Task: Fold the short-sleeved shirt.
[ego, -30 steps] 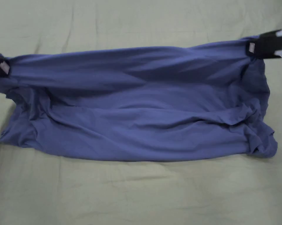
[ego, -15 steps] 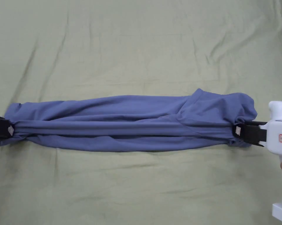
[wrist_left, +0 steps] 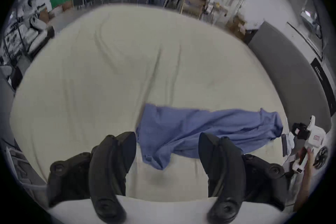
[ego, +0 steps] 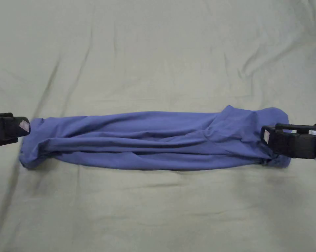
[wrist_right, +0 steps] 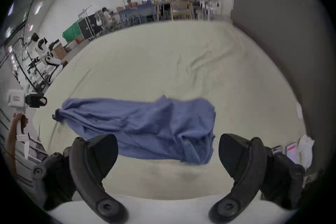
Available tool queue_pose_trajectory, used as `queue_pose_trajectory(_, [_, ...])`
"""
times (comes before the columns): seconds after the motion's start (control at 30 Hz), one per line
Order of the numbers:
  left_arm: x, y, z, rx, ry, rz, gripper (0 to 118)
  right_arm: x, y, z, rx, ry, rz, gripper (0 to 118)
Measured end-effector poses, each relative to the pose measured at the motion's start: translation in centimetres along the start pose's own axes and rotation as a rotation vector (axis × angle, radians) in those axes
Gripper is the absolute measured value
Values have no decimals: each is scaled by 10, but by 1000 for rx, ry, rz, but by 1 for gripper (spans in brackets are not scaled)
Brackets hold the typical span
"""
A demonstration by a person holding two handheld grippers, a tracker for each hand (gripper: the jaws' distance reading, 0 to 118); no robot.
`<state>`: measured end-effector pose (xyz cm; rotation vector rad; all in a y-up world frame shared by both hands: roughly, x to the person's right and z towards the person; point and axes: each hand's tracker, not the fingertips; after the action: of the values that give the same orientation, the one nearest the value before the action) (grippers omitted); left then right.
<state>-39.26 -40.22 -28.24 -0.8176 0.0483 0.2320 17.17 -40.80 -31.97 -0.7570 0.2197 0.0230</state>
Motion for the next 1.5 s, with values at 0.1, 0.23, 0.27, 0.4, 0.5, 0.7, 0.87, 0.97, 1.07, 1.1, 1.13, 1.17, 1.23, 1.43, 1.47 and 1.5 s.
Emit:
queue_pose_trajectory(0.1, [31, -9, 59, 239, 27, -92, 93, -17, 6, 37, 160, -41, 35, 116])
queue_pose_trajectory(0.23, [50, -29, 93, 379, -1, -163, 101, -40, 7, 66, 276, -70, 87, 114])
queue_pose_trajectory(0.27, [52, -24, 89, 343, -3, -164, 83, -43, 7, 68, 271, -47, 88, 103])
queue_pose_trajectory(0.4, [26, -6, 39, 170, 37, -170, 0, -52, 8, 66, 267, 31, 68, 2])
queue_pose_trajectory(0.5, [7, 1, 1, 124, 79, -170, 0, -54, 8, 58, 232, 57, 82, 2])
queue_pose_trajectory(0.7, [14, 8, -68, -18, 79, 12, 64, -58, 6, 44, 171, 95, 92, 2])
queue_pose_trajectory(0.87, [-10, -13, -155, -229, 104, 4, 88, -60, 4, 25, 116, 113, 107, 2])
queue_pose_trajectory(0.97, [2, -18, -177, -251, 130, -29, 73, -62, 2, 12, 77, 104, 131, 2])
queue_pose_trajectory(1.07, [22, -24, -148, -163, 25, -167, 14, -66, 0, 4, 49, 89, 147, 2])
queue_pose_trajectory(1.1, [26, -20, -144, -170, 23, -128, 14, -66, -1, 1, 43, 89, 148, 2])
queue_pose_trajectory(1.13, [27, -17, -141, -227, 20, -128, 14, -67, -2, -1, 36, 88, 150, 2])
queue_pose_trajectory(1.17, [27, -14, -138, -216, 20, -132, 14, -69, -2, -1, 29, 85, 153, 2])
queue_pose_trajectory(1.23, [22, -11, -118, -164, 26, -165, 14, -70, -3, 1, 24, 77, 157, 2])
queue_pose_trajectory(1.43, [-38, 12, -66, -149, 114, 9, 14, -65, -6, 7, 40, 79, 148, 2])
queue_pose_trajectory(1.47, [-39, 10, -62, -144, 205, -7, 14, -65, -6, 8, 43, 82, 144, 2])
queue_pose_trajectory(1.5, [-40, 11, -55, -154, 260, -25, 14, -64, -6, 8, 51, 87, 135, 2])
